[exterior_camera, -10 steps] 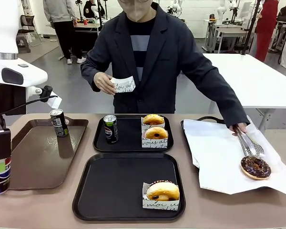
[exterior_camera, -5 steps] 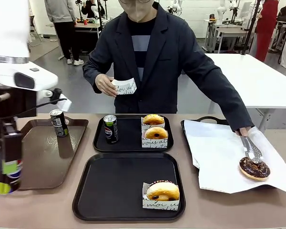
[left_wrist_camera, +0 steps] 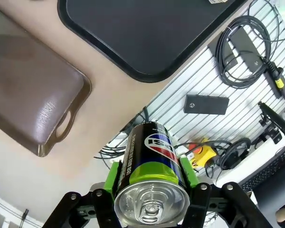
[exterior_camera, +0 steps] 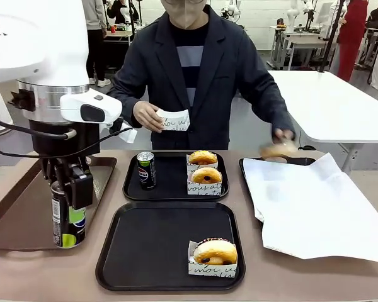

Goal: Set up donuts and drinks on trays.
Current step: Pick up one Pepsi coke from the Handle tray and place it on the Flat Tray without a Pepsi coke.

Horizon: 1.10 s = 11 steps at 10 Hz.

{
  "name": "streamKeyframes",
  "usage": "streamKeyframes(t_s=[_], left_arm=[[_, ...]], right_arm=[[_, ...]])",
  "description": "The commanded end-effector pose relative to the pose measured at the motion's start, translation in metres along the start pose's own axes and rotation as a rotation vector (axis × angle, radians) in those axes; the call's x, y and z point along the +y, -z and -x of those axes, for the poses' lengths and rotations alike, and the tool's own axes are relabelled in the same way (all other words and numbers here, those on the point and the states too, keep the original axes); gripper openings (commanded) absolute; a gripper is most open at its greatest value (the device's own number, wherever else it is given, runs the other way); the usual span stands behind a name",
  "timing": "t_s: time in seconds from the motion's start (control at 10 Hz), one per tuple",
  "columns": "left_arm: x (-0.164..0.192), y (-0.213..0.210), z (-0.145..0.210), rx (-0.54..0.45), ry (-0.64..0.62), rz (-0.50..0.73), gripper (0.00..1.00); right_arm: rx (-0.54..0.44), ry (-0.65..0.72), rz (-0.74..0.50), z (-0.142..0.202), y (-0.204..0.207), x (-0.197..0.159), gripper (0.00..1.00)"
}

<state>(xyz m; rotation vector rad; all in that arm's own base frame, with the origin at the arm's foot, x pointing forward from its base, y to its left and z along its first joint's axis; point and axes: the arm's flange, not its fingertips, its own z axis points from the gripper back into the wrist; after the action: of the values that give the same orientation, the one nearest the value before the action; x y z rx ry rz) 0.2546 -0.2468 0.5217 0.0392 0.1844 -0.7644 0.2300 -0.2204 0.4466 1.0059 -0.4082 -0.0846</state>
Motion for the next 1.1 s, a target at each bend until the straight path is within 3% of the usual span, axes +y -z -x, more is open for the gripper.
streamKeyframes(t_s=[0.0, 0.7, 1.0], left_arm=[[-0.001, -0.002, 0.002, -0.004, 0.015, -0.013, 0.59], [0.002, 0.005, -0.002, 0.004, 0.019, 0.008, 0.59], [-0.002, 0.017, -0.017, -0.130, 0.007, -0.036, 0.59]], right_arm=[[-0.015, -0.017, -0.021, -0.001, 0.001, -0.001, 1.00], [-0.015, -0.017, -0.021, -0.001, 0.001, -0.001, 1.00], [-0.015, -0.017, -0.021, -0.001, 0.001, -0.001, 1.00]])
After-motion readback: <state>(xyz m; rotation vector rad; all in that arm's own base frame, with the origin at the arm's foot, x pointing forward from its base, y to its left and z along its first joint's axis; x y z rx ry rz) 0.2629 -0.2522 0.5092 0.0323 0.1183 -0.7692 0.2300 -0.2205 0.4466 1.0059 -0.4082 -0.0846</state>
